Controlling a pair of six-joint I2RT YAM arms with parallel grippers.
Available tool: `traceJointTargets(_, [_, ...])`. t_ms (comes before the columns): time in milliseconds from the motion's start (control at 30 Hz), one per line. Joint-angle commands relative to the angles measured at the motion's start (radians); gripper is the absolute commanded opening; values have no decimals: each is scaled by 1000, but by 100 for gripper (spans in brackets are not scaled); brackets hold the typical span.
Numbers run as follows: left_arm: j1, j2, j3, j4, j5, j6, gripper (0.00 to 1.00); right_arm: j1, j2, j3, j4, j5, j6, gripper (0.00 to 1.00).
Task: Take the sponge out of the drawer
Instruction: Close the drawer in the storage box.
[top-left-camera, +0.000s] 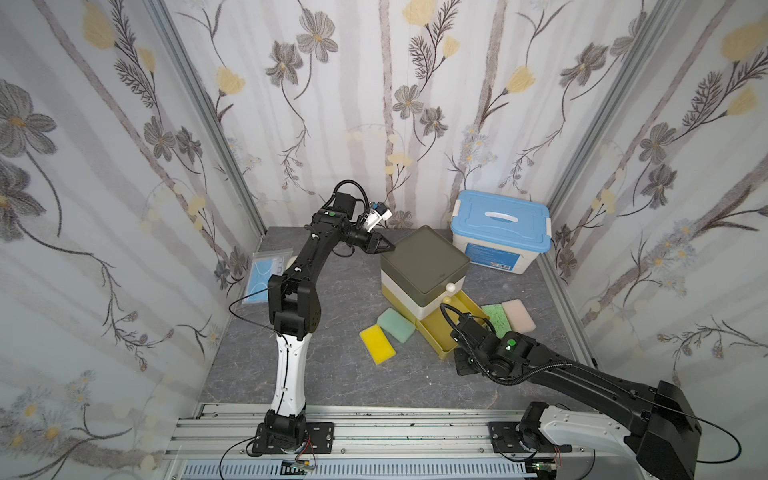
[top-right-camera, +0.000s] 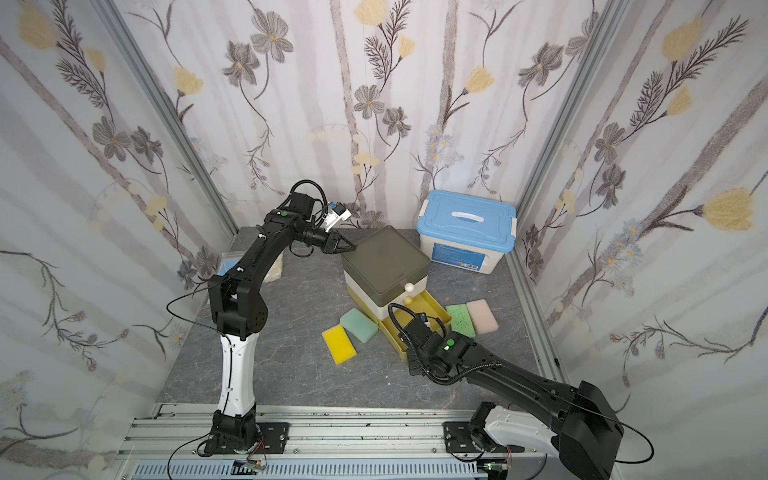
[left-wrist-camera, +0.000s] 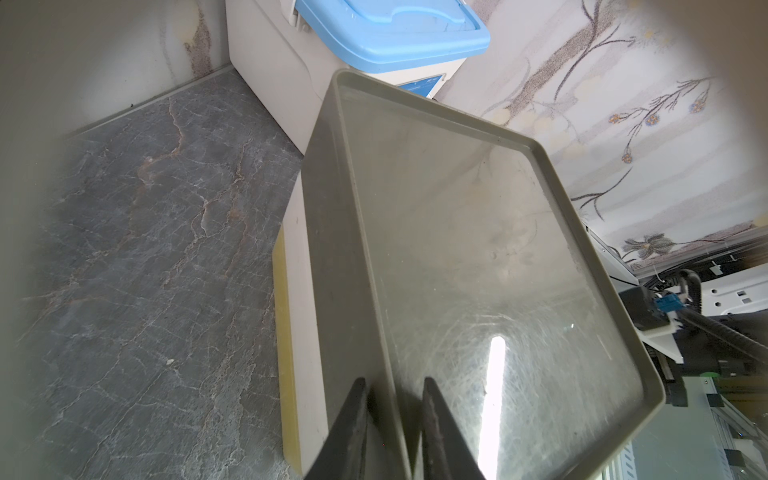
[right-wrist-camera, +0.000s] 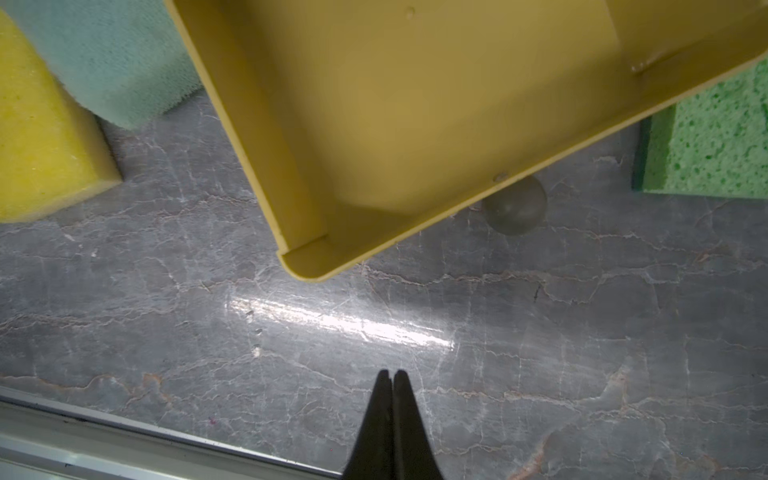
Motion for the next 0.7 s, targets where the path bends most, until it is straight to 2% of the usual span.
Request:
traceJointTargets(0, [0,12,-6,-56,-46,32,24,-35,14,-30,93,0,10,0])
traceJointTargets(267, [0,16,-11,-59,-51,34,24,-108,75,-58,193,-6,-42,0])
traceJointTargets(667, [-2,37,5,-82,-3,46,25,-152,159,-48,420,26,-52,0])
